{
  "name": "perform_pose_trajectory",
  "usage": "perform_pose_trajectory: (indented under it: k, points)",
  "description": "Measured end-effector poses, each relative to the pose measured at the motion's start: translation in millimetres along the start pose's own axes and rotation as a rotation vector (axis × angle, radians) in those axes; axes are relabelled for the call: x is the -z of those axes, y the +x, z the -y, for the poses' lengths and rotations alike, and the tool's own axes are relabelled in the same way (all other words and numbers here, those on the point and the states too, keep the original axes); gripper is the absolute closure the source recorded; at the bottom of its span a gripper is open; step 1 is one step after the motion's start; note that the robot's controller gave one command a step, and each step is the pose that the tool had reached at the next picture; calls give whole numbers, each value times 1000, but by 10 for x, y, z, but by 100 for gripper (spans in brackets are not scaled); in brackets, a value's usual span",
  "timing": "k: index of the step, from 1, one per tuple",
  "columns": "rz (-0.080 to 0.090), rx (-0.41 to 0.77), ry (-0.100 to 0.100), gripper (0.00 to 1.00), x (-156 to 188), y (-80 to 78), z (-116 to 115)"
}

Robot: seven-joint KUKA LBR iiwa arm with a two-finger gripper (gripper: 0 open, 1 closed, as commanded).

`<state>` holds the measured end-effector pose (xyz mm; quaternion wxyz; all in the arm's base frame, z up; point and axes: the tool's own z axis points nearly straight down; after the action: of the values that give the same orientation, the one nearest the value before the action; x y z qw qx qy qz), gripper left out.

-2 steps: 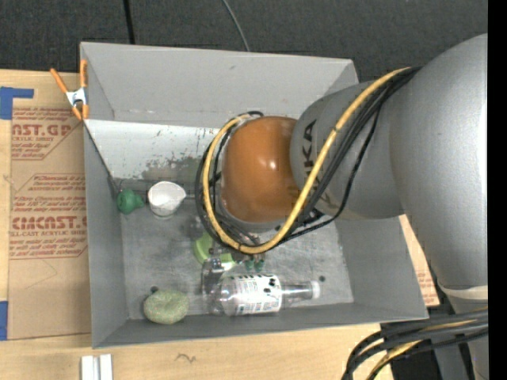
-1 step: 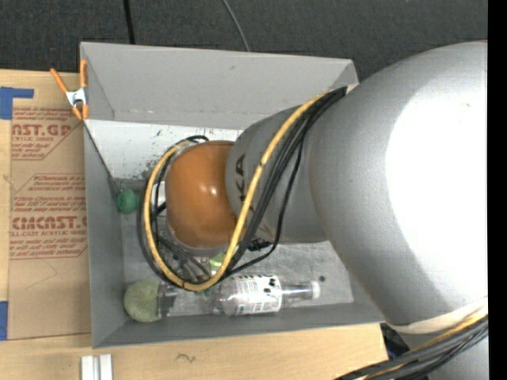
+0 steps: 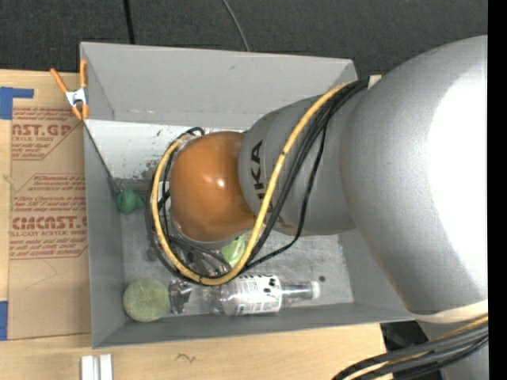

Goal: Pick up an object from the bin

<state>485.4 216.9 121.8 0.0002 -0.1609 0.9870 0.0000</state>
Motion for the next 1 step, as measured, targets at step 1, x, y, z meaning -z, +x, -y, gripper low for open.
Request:
perform_pose_trajectory:
  k: [1]
  points:
    - [1, 178, 0, 0, -296, -41, -150]
